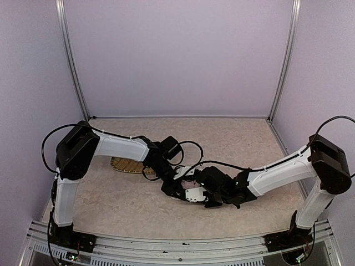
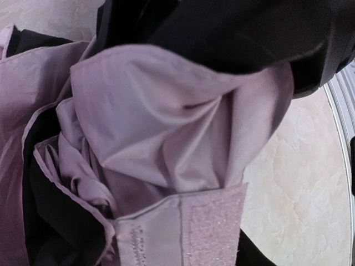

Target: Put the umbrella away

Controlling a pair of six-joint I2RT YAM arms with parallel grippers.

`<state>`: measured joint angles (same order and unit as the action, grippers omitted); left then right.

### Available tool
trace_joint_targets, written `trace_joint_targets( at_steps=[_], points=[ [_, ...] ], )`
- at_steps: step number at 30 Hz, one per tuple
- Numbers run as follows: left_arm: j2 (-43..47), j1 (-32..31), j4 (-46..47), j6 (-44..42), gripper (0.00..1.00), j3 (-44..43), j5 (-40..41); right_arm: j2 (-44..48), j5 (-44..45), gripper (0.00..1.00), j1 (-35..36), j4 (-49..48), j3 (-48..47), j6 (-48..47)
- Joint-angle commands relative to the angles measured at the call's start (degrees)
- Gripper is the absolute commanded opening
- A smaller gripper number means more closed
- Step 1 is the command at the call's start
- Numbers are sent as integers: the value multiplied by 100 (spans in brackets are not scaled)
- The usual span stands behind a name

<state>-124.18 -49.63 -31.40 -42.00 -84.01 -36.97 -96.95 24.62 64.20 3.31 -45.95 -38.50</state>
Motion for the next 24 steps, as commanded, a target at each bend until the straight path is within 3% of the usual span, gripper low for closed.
trace_joint_targets(
  at_steps=[1, 5, 7, 9, 17, 20, 24],
  points=[
    [-444, -10, -1386, -280, 6, 400, -586, -318, 108, 30, -370, 588, 82, 100],
    [-12, 166, -480, 119, 31, 712, -491, -365, -352, 22, -469, 764, -71, 205],
    [348, 263, 311, 499, 52, 1025, -287, -401, -629, 18, -501, 890, -171, 255],
    [806, 379, 1207, 851, 60, 1440, -83, -397, -1061, 15, -542, 1049, -284, 344],
    [3051, 586, 5388, 1371, 65, 4096, 879, -395, -3300, 10, -1100, 2319, -1002, 914],
    [3527, 560, 6356, 1259, 65, 4831, 965, -588, -4132, 10, -1274, 2908, -1314, 1092],
    [3889, 144, 6843, 476, 64, 5424, 1298, -1111, -5186, 10, -1564, 3798, -1783, 1416]
  ],
)
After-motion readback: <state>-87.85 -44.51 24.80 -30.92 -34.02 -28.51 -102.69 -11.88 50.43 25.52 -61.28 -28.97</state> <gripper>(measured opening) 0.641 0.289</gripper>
